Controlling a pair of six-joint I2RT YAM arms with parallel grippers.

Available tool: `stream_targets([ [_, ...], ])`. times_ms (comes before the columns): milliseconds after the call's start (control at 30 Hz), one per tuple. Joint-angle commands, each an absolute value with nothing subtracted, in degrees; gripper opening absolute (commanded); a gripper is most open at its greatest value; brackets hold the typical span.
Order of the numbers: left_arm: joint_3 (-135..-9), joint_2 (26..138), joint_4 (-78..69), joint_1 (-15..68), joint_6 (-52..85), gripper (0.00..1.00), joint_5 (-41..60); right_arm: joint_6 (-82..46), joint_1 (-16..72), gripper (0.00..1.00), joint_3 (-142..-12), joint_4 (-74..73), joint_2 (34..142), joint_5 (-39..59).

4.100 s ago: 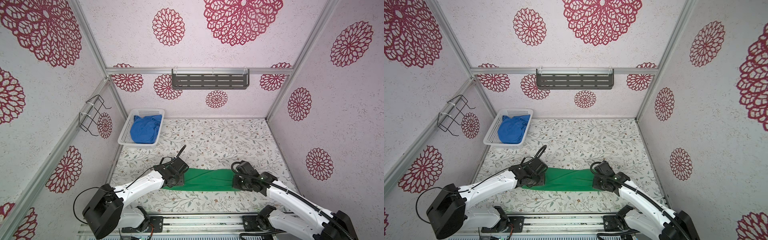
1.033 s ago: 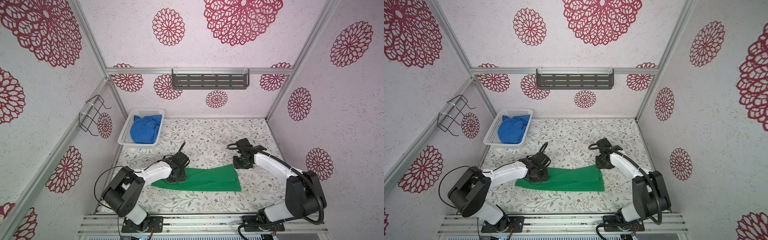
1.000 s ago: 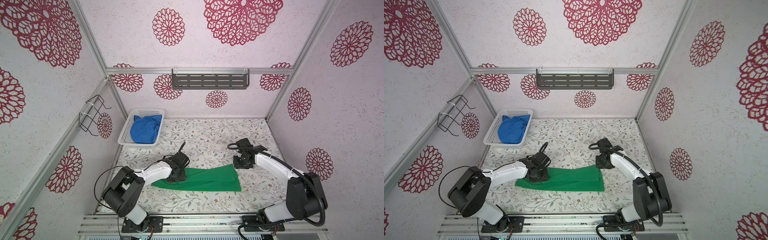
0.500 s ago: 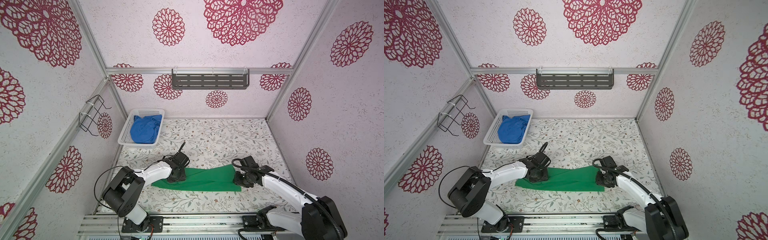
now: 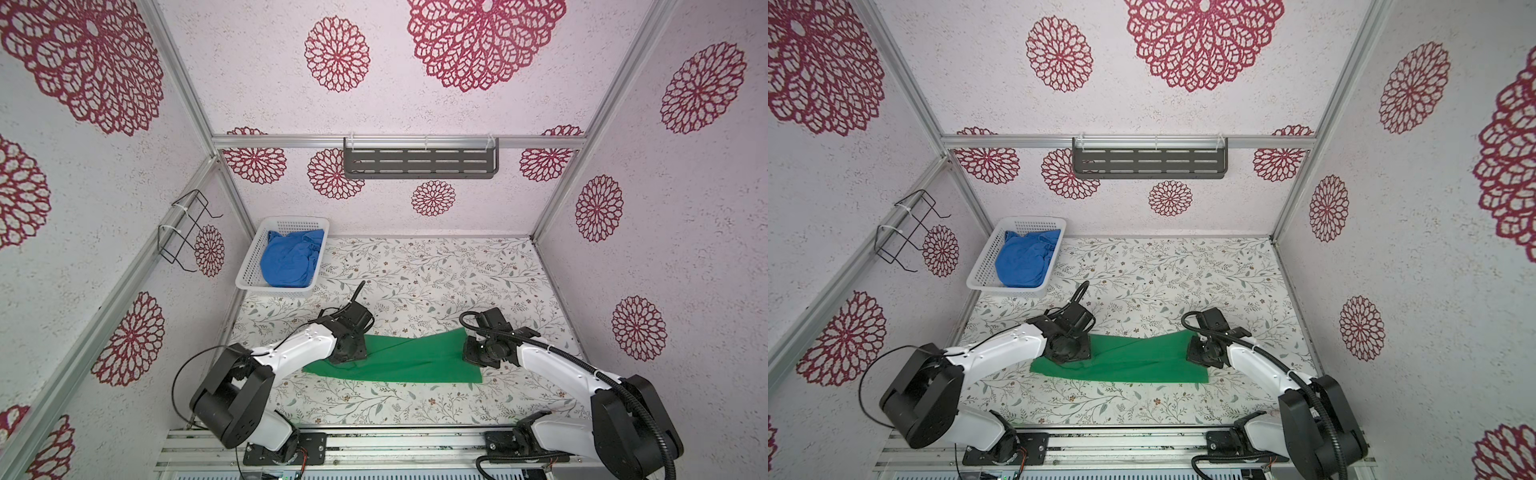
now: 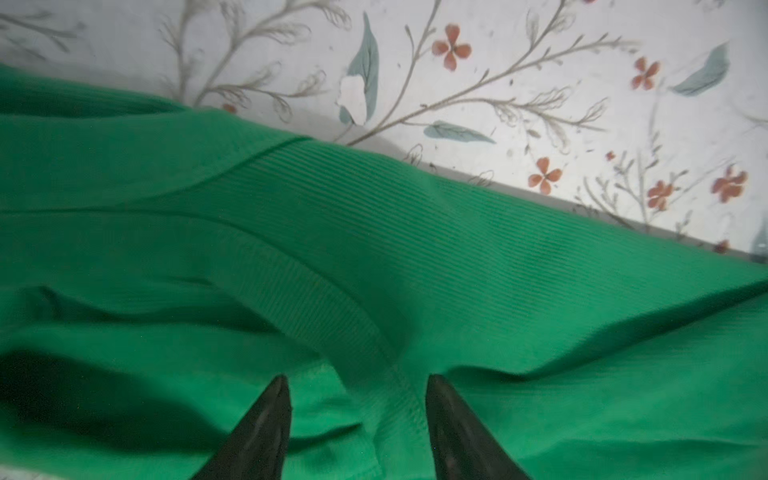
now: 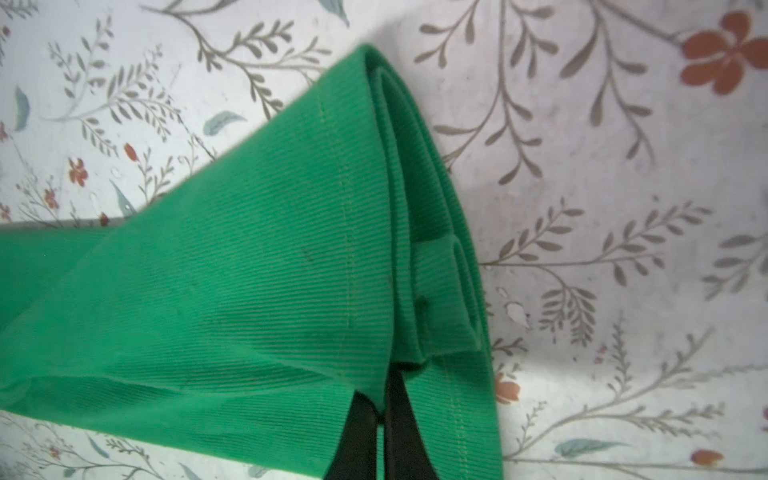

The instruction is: Fold and stack the tank tops

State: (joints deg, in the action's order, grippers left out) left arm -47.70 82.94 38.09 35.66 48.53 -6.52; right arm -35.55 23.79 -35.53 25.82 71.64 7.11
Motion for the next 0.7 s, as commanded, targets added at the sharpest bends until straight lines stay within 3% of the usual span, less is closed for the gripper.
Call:
stream_targets([
  [0, -47.55, 77.97, 40.82, 35.63, 51.57, 0.56, -5.37, -35.50, 24.01, 0.02, -36.83, 27.33, 69.87, 5.31],
  [333, -38.10, 74.74, 32.33, 39.07, 61.55, 0.52, 0.19, -35.26, 24.04, 0.00, -37.42, 28.39, 69.48, 4.70],
  [667, -39.55, 79.13, 27.73, 39.23, 61.43, 0.50, 0.82, -34.81, 23.99, 0.00, -37.38, 30.06, 68.03, 3.82],
])
